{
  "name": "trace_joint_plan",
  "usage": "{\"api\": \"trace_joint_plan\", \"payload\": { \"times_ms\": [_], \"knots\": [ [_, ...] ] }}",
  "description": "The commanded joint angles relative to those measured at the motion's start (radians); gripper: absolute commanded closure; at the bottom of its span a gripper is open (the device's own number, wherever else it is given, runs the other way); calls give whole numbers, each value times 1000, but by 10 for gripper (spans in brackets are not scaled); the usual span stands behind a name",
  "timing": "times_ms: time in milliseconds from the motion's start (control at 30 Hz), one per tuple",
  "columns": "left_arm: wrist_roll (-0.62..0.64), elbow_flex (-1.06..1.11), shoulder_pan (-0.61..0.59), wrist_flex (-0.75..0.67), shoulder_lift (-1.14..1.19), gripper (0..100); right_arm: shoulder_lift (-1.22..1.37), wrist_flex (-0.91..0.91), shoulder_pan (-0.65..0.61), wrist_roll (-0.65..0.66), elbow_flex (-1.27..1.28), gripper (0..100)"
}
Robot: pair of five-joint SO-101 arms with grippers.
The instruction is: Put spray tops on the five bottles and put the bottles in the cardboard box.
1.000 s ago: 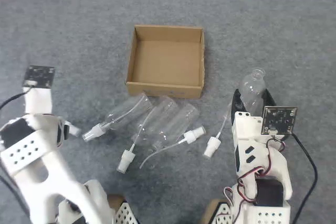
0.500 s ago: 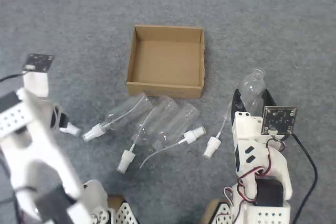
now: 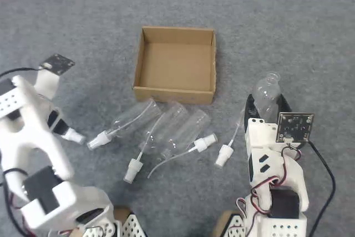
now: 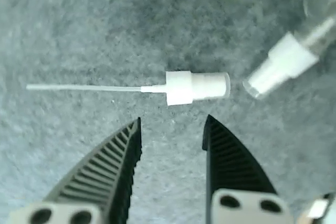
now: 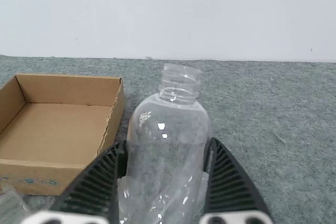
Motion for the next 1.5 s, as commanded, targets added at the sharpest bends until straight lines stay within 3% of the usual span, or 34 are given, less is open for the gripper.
{"api": "trace_joint_plan", "payload": {
  "times_ms": [0,600,1000,1267,1467],
  "knots": [
    [-155,-56,0,5,-3,823,-10,-30,7,2,-12,950],
    [-563,-31,5,6,-2,823,-10,-30,7,2,-12,950],
    [-646,27,37,-2,2,822,-10,-30,7,2,-12,950],
    [-643,223,38,-273,0,822,-10,-30,7,2,-12,950],
    [-643,268,38,-344,0,821,-10,-30,7,2,-12,950]
  ]
}}
